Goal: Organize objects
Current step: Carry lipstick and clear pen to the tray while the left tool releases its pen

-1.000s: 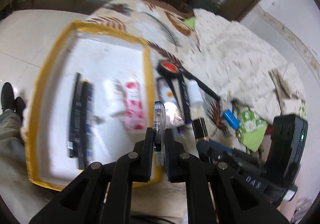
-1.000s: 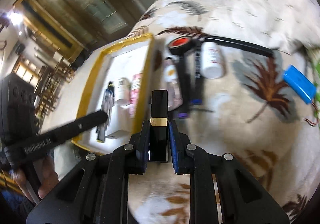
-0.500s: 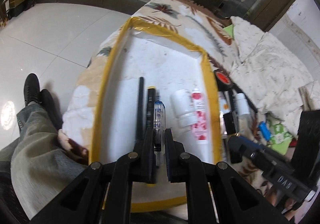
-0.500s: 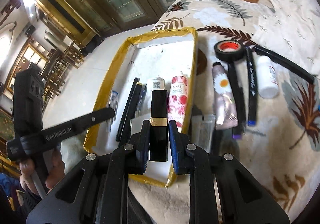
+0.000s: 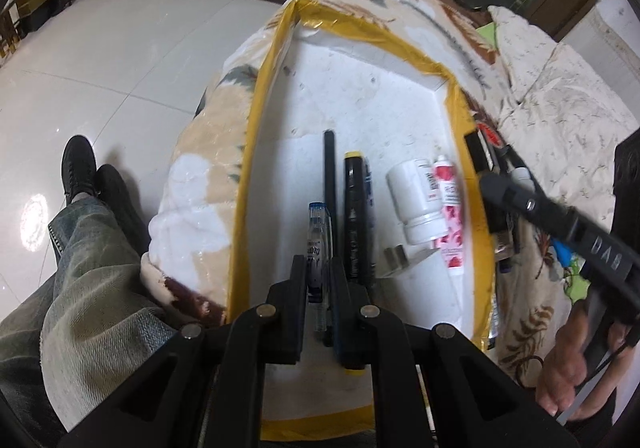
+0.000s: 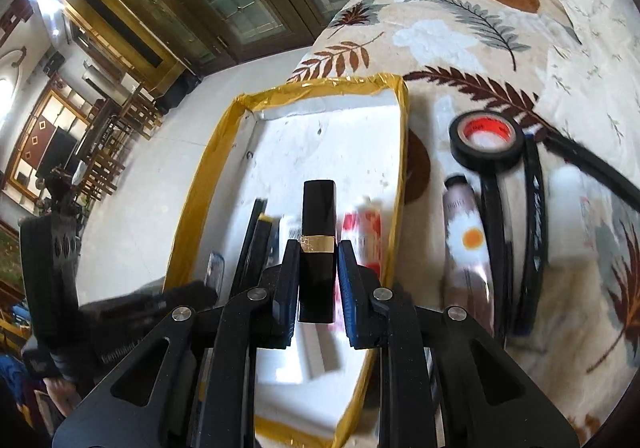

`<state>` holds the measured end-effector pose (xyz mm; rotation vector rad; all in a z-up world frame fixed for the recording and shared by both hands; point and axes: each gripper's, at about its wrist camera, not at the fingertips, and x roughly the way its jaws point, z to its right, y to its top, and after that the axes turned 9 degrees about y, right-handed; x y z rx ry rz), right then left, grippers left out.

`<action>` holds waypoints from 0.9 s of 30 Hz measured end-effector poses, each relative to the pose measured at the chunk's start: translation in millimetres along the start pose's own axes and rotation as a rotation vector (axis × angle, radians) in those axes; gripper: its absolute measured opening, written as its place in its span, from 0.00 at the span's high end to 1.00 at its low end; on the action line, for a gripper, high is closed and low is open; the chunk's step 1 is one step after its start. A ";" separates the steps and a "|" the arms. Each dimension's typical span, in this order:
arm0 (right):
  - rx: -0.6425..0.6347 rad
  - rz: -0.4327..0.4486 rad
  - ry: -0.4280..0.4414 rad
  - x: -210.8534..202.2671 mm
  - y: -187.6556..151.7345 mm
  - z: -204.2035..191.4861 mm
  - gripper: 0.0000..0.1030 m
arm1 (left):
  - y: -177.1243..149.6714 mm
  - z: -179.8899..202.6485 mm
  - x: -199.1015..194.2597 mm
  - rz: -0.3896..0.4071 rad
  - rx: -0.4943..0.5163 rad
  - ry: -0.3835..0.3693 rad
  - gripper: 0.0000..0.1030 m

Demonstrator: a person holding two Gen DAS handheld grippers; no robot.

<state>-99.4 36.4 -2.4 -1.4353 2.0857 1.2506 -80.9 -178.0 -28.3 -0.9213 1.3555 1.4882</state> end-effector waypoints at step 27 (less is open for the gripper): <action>-0.017 -0.039 -0.095 66.1 46.9 5.6 0.83 | 3.1 4.3 8.3 -0.019 0.054 0.067 0.91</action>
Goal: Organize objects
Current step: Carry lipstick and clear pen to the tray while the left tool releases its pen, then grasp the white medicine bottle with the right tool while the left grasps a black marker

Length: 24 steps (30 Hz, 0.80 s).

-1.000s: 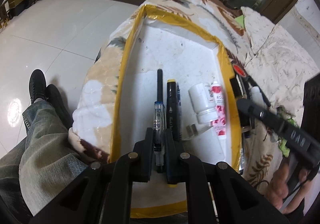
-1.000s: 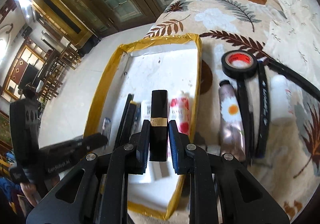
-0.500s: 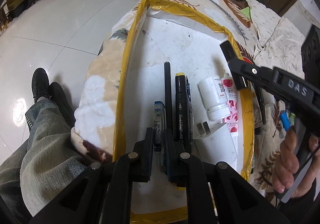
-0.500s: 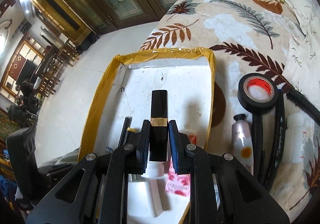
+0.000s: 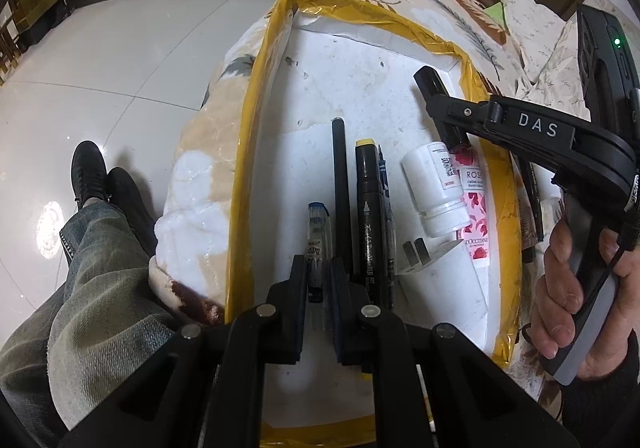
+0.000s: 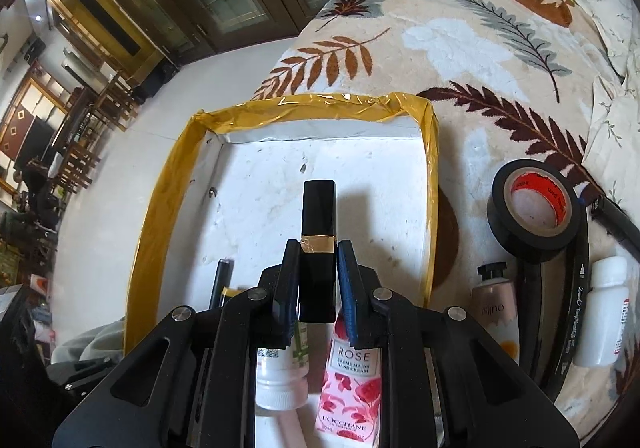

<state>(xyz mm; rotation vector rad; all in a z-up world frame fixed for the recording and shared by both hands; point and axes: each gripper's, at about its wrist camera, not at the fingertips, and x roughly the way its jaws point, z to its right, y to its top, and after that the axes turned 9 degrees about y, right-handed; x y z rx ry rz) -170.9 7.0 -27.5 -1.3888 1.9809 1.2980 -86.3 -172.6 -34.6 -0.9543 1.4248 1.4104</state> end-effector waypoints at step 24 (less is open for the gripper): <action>0.056 0.055 0.095 -53.6 -8.1 1.3 0.59 | -10.2 -16.7 -19.6 0.072 -0.163 -0.133 0.64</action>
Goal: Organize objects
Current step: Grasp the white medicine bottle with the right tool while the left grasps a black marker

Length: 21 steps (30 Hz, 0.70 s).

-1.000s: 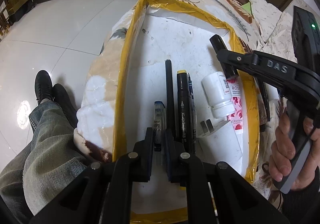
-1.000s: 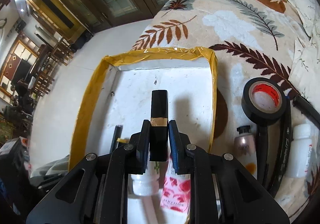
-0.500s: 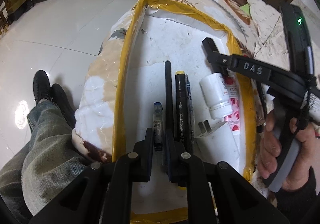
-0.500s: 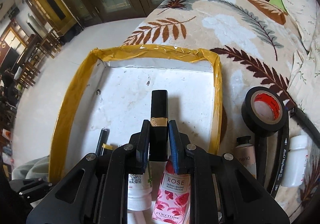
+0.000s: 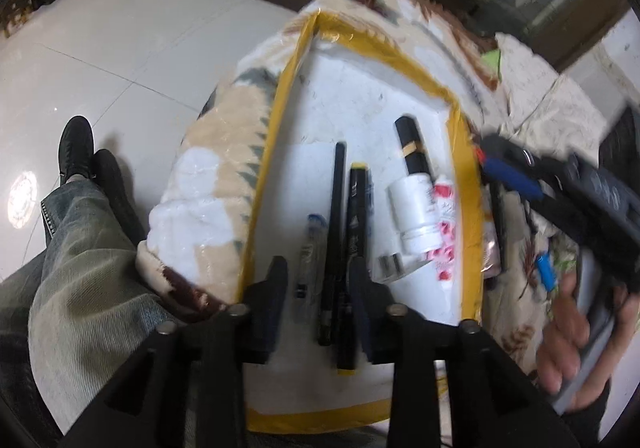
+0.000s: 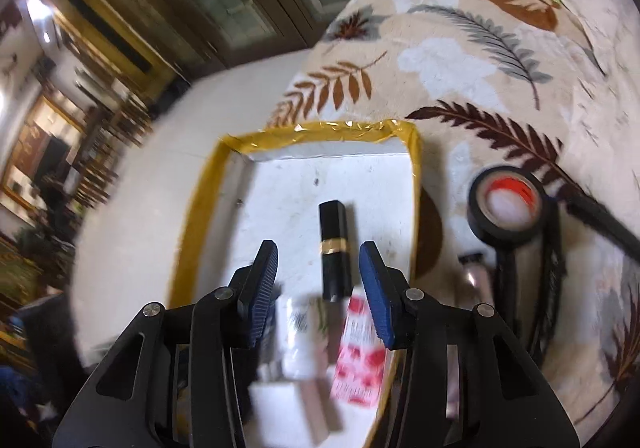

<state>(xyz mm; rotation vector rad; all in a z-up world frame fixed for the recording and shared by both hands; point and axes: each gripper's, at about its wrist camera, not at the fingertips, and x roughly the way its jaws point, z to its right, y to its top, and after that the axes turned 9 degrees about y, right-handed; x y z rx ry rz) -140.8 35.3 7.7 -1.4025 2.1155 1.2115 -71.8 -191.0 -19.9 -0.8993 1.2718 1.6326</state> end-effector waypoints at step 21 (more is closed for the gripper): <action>0.236 0.109 -0.067 -134.6 -110.5 129.5 0.55 | -69.7 140.5 -12.9 0.015 0.331 -0.088 0.36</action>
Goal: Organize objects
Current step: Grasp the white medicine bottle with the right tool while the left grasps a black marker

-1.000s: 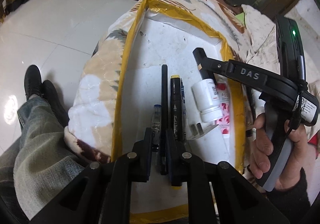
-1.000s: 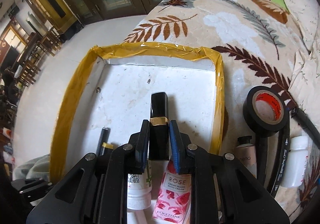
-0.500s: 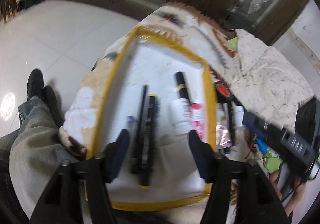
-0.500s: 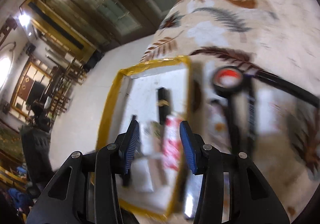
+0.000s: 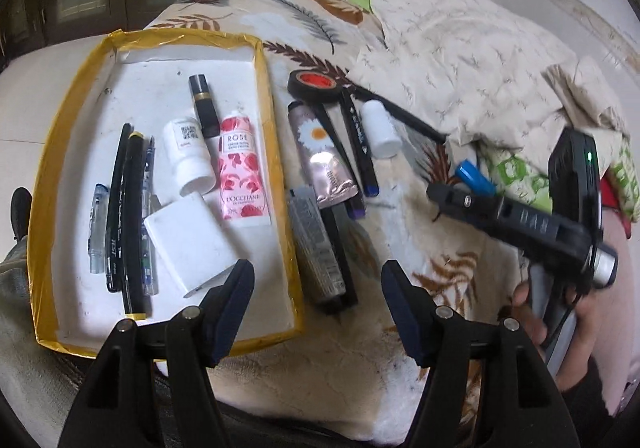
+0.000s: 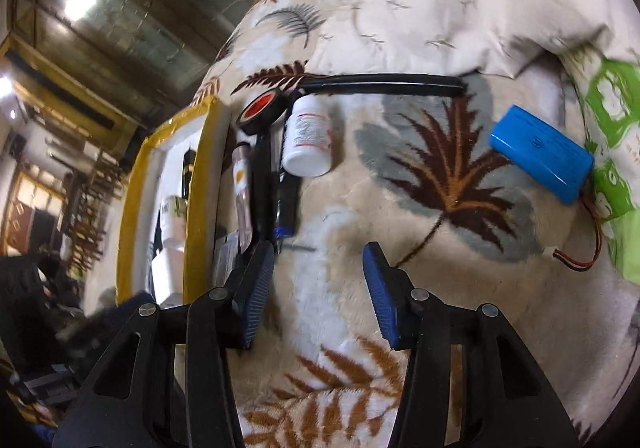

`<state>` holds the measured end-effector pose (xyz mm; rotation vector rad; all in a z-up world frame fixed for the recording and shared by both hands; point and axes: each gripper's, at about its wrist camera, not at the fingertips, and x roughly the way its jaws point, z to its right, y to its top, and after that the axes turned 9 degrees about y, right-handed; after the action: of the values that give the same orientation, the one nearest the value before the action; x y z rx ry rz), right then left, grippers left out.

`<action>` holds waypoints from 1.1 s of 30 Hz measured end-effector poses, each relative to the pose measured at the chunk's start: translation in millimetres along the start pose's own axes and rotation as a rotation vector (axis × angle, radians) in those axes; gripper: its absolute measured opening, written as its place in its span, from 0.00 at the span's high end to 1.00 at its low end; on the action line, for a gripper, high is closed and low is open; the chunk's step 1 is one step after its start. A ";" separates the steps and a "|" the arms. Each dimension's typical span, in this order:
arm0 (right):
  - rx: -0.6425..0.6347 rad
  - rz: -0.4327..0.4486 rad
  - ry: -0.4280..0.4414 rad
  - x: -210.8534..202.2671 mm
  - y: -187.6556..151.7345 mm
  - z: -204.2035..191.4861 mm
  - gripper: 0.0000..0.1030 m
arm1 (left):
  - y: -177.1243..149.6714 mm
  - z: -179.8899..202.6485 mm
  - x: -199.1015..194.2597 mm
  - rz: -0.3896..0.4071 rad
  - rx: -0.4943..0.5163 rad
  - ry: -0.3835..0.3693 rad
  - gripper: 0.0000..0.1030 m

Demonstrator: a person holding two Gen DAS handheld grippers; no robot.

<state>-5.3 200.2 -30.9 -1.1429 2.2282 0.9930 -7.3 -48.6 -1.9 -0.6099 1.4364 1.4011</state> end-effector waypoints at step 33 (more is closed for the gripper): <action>0.070 0.013 -0.087 -1.5 1.1 27.4 0.65 | 123.7 77.6 70.4 -0.081 0.050 -0.017 0.55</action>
<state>-3.7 222.3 -47.1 -1.0370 2.1861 0.9438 -118.9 68.8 2.9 -0.6160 1.4137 1.3001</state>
